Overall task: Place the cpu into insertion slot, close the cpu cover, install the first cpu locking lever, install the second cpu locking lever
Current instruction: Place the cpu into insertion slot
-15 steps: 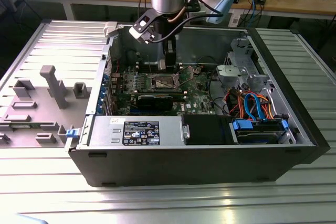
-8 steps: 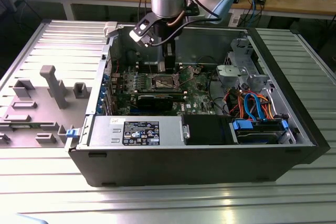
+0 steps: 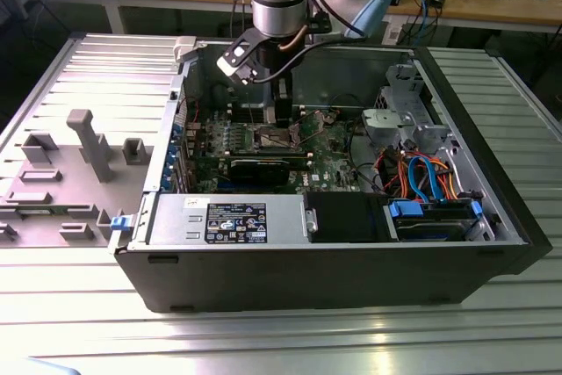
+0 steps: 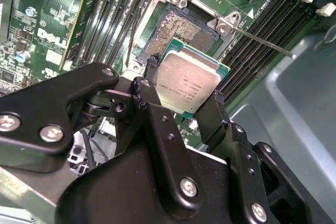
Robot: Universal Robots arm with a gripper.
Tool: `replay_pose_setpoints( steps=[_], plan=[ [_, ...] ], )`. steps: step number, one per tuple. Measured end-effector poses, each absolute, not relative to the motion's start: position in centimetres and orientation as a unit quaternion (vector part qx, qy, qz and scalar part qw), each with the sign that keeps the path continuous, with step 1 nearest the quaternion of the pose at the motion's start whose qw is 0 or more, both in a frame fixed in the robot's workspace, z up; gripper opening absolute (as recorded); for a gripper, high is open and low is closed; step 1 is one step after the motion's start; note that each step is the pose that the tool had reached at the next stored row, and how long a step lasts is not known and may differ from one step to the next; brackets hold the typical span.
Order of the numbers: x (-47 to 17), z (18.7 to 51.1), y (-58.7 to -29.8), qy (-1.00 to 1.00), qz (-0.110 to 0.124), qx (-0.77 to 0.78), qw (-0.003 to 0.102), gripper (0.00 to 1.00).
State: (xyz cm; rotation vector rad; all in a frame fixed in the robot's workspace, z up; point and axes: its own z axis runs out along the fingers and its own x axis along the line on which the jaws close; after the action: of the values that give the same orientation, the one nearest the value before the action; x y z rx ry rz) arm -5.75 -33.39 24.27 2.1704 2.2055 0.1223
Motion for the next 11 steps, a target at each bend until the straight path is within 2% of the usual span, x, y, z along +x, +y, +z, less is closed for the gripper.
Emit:
replay_pose_setpoints(
  steps=[11],
  plan=[
    [-5.9, 22.6, -33.5, 0.709, 0.039, 0.703, 0.022, 0.54]
  ],
)
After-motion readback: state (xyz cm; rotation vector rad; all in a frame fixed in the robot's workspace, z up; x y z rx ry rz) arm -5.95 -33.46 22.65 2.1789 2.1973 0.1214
